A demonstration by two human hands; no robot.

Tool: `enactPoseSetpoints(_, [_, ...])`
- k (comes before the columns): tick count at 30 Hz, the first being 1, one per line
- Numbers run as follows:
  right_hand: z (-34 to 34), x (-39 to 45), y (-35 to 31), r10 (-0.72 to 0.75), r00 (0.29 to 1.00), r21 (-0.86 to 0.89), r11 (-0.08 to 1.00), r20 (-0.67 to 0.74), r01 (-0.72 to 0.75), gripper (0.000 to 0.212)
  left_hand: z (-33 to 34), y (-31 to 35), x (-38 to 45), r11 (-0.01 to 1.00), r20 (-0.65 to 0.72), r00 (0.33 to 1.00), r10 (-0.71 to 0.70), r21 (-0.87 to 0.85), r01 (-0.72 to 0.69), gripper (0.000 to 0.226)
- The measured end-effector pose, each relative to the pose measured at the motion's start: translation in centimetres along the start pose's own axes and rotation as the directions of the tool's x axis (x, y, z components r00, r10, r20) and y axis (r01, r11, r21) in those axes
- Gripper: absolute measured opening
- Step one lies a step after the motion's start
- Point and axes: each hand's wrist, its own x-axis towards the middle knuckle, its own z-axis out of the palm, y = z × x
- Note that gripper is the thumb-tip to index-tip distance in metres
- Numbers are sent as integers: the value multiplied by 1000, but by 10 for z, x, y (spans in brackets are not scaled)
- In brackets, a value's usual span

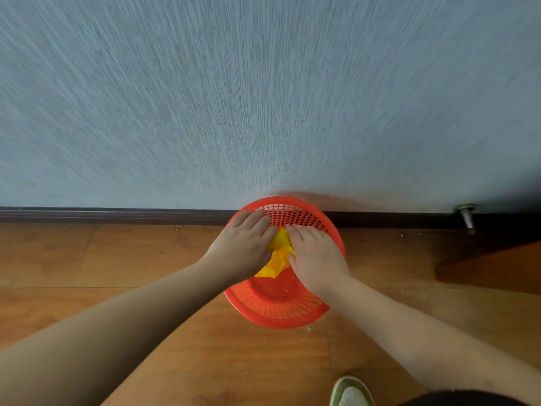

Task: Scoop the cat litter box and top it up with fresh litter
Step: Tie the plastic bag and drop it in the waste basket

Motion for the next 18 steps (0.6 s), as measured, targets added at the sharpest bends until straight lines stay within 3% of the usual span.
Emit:
enactPoseSetpoints(5, [2, 4, 5, -14, 998, -15, 1000, 67, 15, 60, 7, -1, 3, 999, 27, 999, 32, 31, -32, 51])
enactPoseSetpoints(12, [-9, 6, 11, -19, 997, 22, 1000, -72, 20, 62, -1, -7, 4, 999, -12, 1000, -1, -39, 0, 62])
enactPoseSetpoints(18, [-33, 0, 14, -46, 996, -4, 999, -74, 46, 63, -8, -5, -3, 995, -25, 998, -63, -84, 60, 63])
